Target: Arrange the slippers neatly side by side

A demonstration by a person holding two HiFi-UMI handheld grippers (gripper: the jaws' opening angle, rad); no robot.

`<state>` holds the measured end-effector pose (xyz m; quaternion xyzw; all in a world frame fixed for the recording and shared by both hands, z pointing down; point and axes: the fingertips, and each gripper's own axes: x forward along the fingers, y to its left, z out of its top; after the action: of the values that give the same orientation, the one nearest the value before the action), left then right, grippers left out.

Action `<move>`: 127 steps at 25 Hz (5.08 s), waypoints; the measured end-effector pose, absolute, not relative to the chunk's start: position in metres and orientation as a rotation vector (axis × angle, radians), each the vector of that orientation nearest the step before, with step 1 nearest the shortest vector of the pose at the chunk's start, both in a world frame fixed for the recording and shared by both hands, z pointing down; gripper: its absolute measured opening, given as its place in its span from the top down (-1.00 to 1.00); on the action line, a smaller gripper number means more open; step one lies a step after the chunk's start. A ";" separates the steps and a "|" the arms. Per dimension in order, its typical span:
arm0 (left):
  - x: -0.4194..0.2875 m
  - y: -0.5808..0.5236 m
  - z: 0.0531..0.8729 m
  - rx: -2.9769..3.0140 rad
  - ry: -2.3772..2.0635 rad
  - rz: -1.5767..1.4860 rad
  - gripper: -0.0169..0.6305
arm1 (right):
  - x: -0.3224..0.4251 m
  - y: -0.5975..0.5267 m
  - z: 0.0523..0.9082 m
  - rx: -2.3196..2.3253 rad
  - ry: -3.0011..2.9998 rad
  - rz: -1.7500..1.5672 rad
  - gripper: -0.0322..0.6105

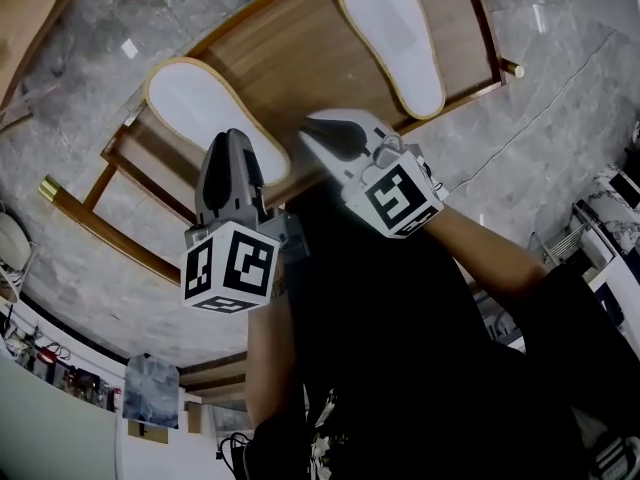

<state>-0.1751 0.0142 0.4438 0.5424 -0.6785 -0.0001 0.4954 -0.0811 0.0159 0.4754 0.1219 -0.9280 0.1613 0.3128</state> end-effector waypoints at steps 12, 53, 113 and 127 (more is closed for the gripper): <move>-0.196 0.017 0.455 1.497 -1.837 0.484 0.43 | -0.041 -0.027 0.442 0.616 -2.418 0.454 0.67; -0.145 -0.005 0.454 1.306 -1.860 0.400 0.89 | 0.045 -0.130 0.460 0.781 -2.340 0.428 0.48; -0.139 0.004 0.457 1.471 -1.782 0.433 0.64 | -0.017 -0.098 0.468 1.027 -2.252 0.967 0.85; -0.140 0.005 0.462 1.481 -1.747 0.418 0.64 | -0.026 -0.086 0.484 1.028 -2.224 0.984 0.85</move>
<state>-0.1400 0.0054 0.4624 0.5842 -0.6892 0.1650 0.3956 -0.0263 -0.0858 0.4840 0.3771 -0.8161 0.3611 0.2479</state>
